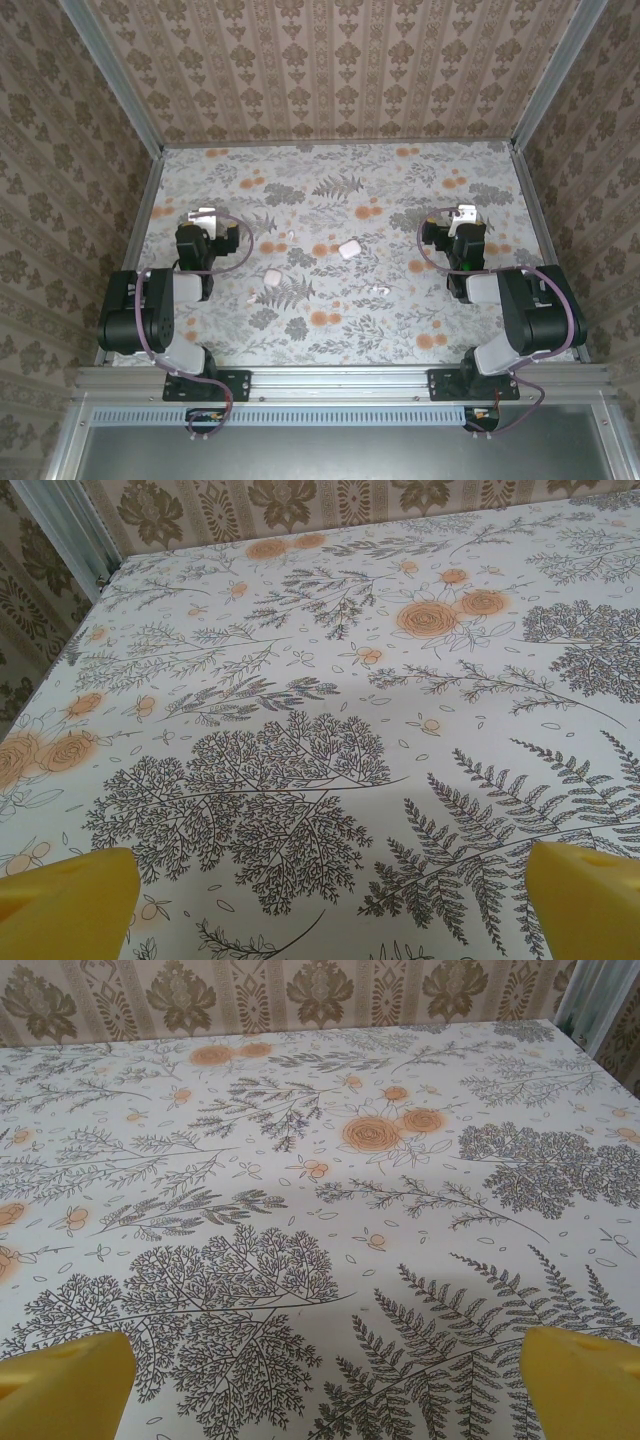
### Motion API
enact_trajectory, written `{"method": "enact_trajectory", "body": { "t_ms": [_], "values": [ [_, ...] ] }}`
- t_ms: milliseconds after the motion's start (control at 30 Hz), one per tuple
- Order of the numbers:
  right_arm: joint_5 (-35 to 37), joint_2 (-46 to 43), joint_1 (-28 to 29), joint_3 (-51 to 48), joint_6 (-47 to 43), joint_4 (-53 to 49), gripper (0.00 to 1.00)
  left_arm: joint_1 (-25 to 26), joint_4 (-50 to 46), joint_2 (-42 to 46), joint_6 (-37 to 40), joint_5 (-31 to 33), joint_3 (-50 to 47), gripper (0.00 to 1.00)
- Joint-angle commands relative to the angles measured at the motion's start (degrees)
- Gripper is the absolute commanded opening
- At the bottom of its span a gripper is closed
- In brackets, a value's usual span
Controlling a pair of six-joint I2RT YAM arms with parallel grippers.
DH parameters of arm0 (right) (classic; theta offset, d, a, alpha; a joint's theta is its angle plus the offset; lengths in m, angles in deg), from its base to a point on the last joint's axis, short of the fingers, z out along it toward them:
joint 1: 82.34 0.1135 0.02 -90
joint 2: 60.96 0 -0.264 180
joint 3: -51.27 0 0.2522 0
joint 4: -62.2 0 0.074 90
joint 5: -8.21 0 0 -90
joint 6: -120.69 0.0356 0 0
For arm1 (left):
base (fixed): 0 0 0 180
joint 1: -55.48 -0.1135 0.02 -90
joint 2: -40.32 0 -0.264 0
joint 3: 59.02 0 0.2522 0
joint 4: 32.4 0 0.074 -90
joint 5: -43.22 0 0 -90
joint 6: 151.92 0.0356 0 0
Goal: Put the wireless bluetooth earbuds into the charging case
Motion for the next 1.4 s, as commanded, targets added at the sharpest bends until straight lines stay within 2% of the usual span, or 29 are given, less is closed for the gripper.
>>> {"method": "enact_trajectory", "body": {
  "t_ms": [0, 1033, 1167, 1367],
  "values": [
    [-0.35, 0.37, 0.35, 0.9, -0.35, -0.21, 1.0, -0.05, 0.1, -0.07, -0.98, 0.06, 0.24, 1.0],
    [-2.03, -0.23, 0.0, 1.36, -0.5, -1.33, 1.0, -0.61, -0.1, -0.09, -1.2, -0.9, 0.46, 1.0],
    [-2.97, -4.53, 0.09, 5.53, -0.79, -12.38, 1.0, -0.35, -1.16, 1.26, -0.95, -0.66, 0.63, 1.0],
    [-5.8, -11.4, 0.71, 18.31, 5.31, -45.02, 1.0, -0.25, -21.4, 8.97, -3.96, 2.92, 7.71, 1.0]
  ]
}}
